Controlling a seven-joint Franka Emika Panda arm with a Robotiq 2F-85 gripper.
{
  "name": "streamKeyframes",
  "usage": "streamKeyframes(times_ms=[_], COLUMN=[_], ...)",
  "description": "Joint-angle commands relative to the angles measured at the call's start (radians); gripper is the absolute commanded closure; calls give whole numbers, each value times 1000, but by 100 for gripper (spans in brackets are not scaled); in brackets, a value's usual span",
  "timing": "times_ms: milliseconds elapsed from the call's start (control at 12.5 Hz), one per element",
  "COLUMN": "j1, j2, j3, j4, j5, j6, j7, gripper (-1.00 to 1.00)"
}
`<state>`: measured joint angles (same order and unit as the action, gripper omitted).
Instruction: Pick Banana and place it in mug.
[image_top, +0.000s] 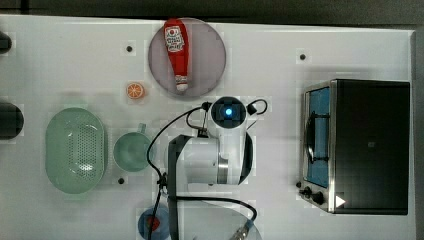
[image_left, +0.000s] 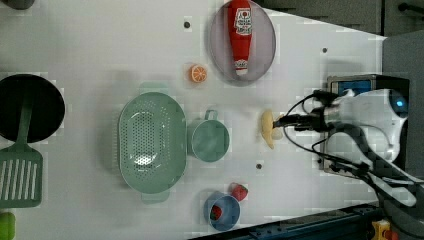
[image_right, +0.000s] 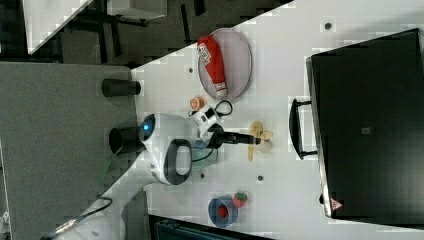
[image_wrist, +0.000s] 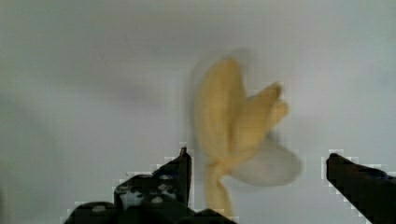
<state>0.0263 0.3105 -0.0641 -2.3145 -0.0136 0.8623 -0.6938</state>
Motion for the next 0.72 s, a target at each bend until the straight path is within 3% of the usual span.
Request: streamKeyframes(times_ms=[80, 320, 720], j1=[-5, -6, -7], j2=[51, 99, 86], j3=[0, 4, 5], j4=[-10, -14, -16], j5=[16, 16, 18], j6=[113, 137, 143], j7=[-54, -55, -54], gripper=[-100, -100, 30])
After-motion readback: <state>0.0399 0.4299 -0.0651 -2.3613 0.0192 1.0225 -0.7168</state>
